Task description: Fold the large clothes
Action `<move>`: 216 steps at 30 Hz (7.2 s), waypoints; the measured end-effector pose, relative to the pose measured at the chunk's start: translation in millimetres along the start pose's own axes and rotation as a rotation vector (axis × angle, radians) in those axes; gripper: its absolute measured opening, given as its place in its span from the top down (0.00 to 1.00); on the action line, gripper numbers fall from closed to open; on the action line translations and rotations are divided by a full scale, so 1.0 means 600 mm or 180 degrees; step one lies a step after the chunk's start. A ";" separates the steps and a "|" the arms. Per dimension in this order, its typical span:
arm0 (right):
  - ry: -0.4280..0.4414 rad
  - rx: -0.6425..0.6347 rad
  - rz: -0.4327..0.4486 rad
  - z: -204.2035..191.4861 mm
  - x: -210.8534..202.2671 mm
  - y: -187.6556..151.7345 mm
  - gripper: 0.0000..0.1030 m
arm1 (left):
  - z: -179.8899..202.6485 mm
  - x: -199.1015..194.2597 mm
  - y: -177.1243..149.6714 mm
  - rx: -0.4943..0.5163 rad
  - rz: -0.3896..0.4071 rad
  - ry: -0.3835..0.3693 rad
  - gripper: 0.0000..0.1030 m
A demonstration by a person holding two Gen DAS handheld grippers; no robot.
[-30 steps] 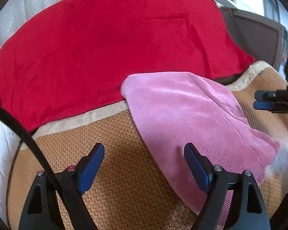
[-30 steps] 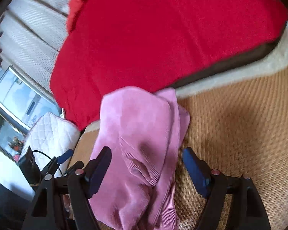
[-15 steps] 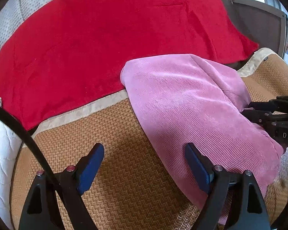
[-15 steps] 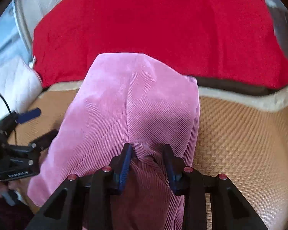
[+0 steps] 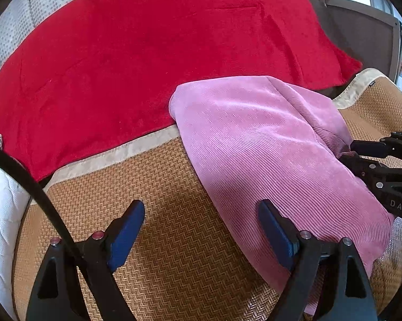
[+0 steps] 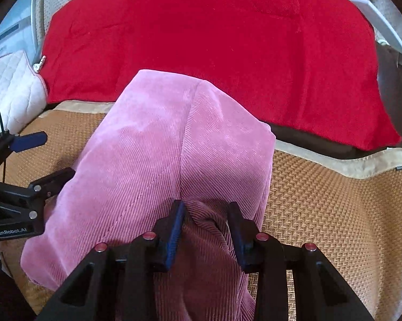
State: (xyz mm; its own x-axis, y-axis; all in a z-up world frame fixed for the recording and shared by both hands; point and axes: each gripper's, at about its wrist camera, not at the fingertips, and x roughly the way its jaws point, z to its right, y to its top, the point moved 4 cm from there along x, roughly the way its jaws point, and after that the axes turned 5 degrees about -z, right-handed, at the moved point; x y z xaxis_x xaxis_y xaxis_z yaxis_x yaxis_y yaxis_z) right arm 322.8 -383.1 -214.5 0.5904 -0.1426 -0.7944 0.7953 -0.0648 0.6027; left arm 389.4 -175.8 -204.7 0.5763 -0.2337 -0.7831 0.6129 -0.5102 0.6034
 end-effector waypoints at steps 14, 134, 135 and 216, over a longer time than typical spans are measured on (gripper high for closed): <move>-0.0049 -0.0015 0.0005 -0.005 -0.001 0.000 0.64 | -0.001 0.001 0.000 0.0014 0.0000 0.0011 0.15; 0.1492 0.1101 -0.0457 -0.036 0.049 0.054 0.66 | -0.011 0.050 0.068 -0.0787 -0.0583 -0.0830 0.20; 0.1492 0.1105 -0.0452 -0.036 0.053 0.053 0.66 | -0.014 0.052 0.066 -0.0830 -0.0586 -0.0848 0.19; -0.0749 0.0481 0.1505 -0.101 -0.750 -0.170 0.34 | 0.056 -0.716 -0.083 -0.0602 0.1908 0.1006 0.01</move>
State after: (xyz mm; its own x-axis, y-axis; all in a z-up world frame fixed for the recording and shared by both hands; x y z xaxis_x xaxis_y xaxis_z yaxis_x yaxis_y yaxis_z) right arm -15.7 -252.3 76.9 0.8182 -0.4065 -0.4065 0.4120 -0.0786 0.9078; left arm 93.0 -77.7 96.8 0.9561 -0.1633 -0.2434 0.2076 -0.2092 0.9556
